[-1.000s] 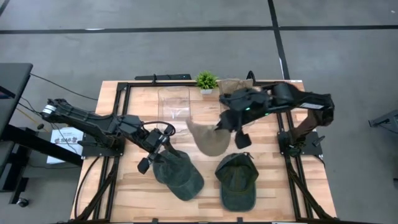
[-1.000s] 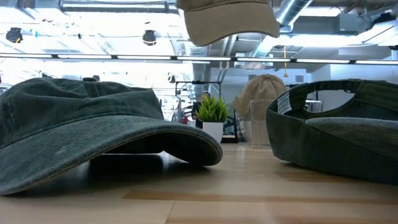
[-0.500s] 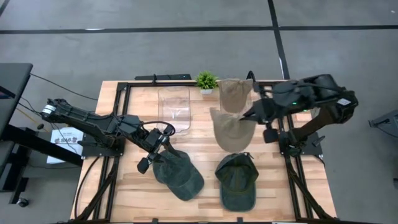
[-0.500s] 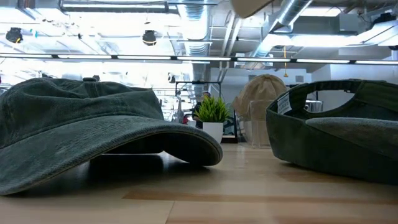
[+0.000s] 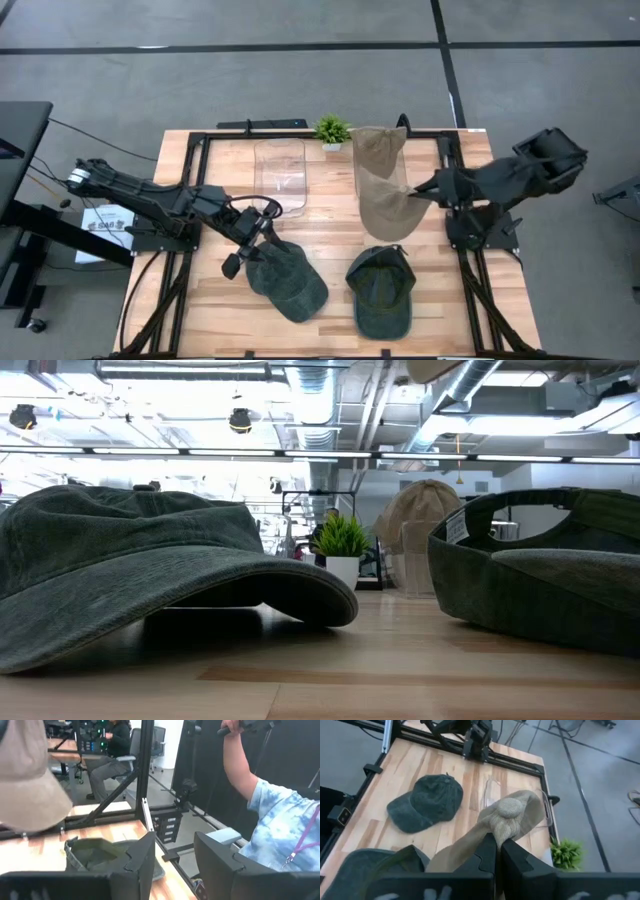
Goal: Pick & Place hat
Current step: Put the brown cap into the right transparent bin
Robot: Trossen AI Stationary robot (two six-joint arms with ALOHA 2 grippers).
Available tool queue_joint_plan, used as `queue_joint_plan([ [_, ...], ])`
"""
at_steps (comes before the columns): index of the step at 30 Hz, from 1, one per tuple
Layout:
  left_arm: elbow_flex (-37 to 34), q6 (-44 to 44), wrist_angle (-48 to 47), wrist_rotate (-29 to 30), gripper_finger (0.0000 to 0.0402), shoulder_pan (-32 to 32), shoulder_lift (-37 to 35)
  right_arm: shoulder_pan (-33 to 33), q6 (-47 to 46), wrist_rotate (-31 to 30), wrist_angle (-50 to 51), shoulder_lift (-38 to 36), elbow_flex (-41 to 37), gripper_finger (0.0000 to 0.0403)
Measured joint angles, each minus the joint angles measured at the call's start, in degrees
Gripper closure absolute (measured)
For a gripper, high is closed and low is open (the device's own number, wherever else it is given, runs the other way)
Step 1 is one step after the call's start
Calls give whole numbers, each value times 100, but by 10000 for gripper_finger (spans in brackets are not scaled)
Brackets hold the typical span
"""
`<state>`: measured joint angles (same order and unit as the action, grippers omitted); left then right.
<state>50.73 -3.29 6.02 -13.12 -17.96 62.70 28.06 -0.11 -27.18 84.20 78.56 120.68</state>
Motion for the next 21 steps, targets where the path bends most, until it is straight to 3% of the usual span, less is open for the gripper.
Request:
queue_joint_plan([
  [4, -170, 2, 50, 305, 268, -3, 0, 405, -329, -355, 264, -3, 0, 403],
  [14, -907, -7, 49, 2924, 268, 7, -573, 1174, -555, -809, 280, -30, -93, 403],
  [21, -1925, -2, 665, 3509, 268, 7, -1441, 1131, -797, -893, -99, -652, -1234, 403],
])
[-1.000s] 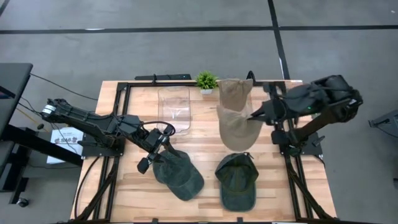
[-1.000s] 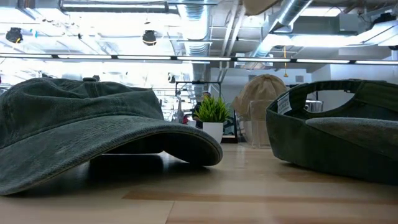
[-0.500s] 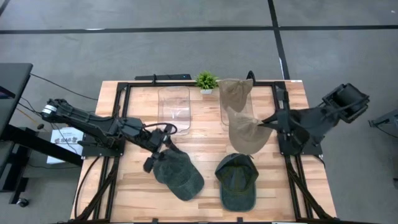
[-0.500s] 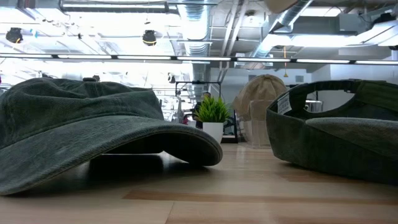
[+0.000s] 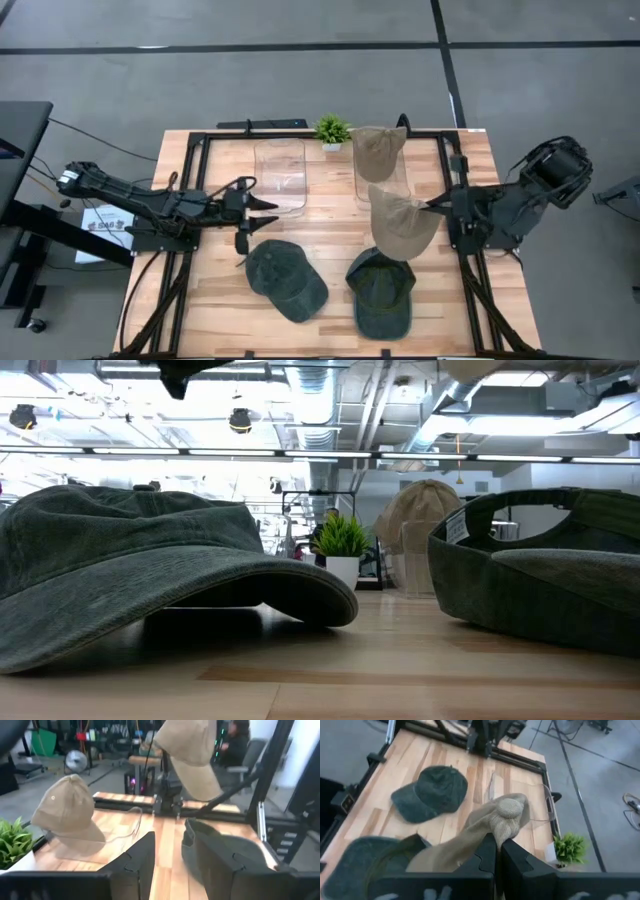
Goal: Pick & Place hat
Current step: Put the brown cap into the right transparent bin
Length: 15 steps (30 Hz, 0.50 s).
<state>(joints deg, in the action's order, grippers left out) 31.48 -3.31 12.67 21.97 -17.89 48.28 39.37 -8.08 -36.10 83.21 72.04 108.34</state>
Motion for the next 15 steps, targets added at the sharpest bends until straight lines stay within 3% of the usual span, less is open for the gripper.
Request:
queue_joint_plan([
  [7, -950, 0, 776, -476, 268, -2, -331, -54, 142, -8, -890, -961, -1012, 403],
  [15, -999, 2, 929, -615, 268, -2, -327, -201, 1297, 12, -2618, -2080, -2557, 403],
])
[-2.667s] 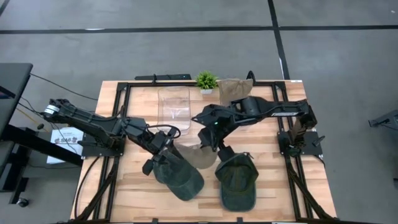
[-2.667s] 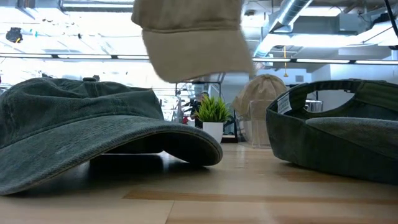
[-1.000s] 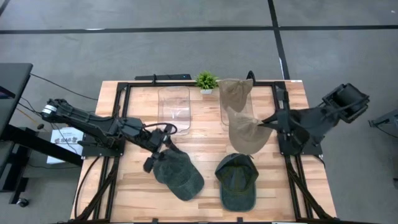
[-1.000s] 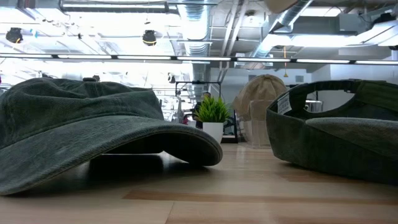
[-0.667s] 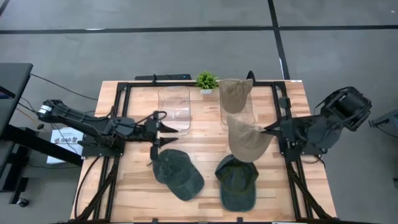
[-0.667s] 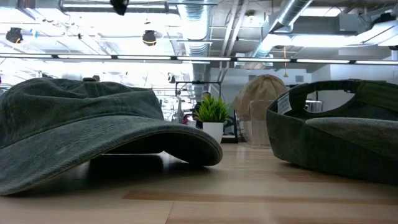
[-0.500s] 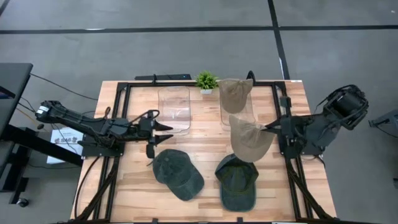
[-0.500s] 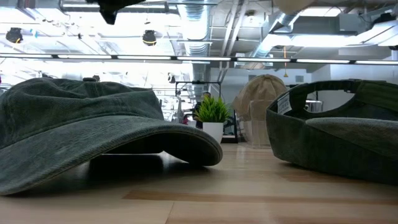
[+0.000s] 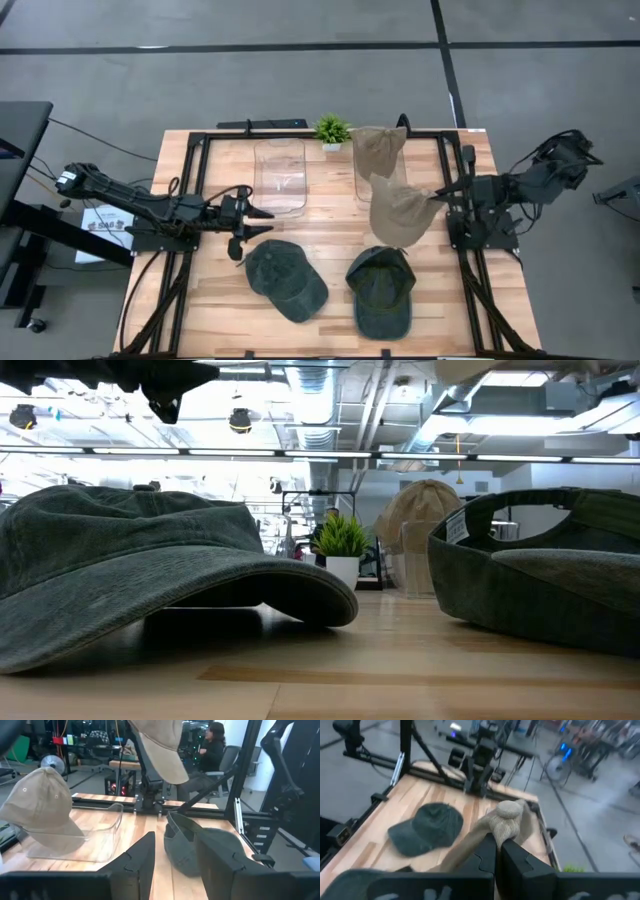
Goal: Pick & Place hat
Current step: Put the brown cap into the right transparent bin
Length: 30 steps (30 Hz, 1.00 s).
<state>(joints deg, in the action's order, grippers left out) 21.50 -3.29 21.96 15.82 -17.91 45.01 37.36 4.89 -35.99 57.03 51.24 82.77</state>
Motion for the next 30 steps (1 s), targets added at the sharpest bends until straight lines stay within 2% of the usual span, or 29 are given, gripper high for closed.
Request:
queue_joint_plan([
  [11, 0, 0, 0, 0, 268, -2, 0, -546, 620, -2, -2258, -1686, -2328, 403],
  [17, 2, -1, 0, 0, 268, -2, 0, -961, 1188, -10, -3744, -2273, -3387, 403],
  [24, 4, 0, 0, 0, 268, -2, 2, -1746, 1642, 32, -4619, -2621, -4016, 403],
  [30, 5, 0, 0, 0, 268, 0, 2, -2482, 1975, 813, -5056, -2667, -4144, 403],
])
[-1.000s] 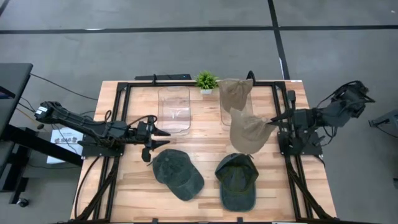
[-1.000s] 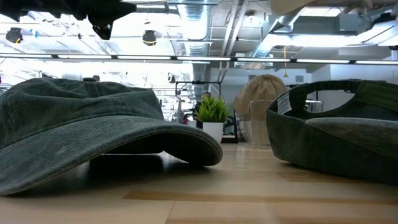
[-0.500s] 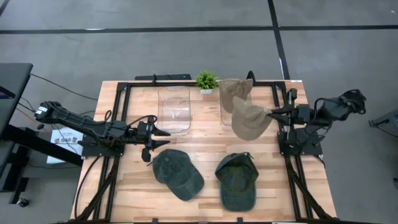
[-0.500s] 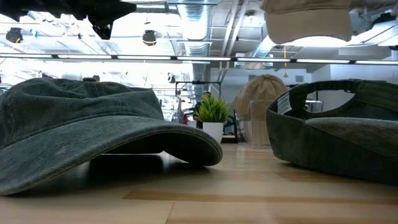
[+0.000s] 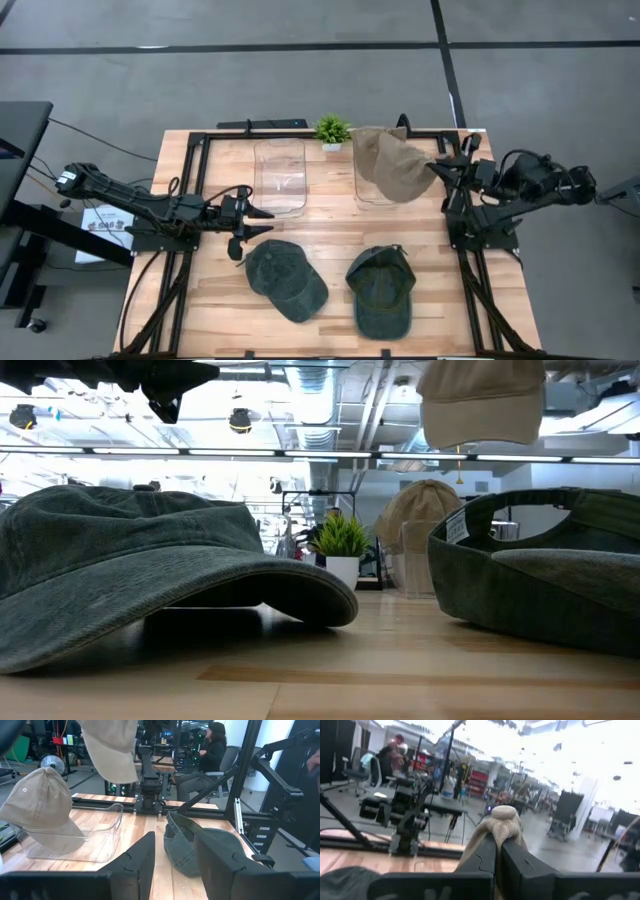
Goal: Pick & Place hat
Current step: Put the brown cap into the right transparent bin
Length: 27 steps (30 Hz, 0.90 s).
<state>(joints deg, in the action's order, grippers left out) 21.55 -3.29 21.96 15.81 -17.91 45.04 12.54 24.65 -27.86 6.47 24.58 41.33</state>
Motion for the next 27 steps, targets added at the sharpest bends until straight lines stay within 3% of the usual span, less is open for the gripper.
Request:
queue_joint_plan([
  [14, 2, 0, 0, 0, 268, 0, 2, -2035, 27, 2455, -555, 133, 120, 403],
  [27, 4, 0, 0, -2, 268, 0, 2, -3926, -958, 4404, 289, 1505, 1291, 403],
])
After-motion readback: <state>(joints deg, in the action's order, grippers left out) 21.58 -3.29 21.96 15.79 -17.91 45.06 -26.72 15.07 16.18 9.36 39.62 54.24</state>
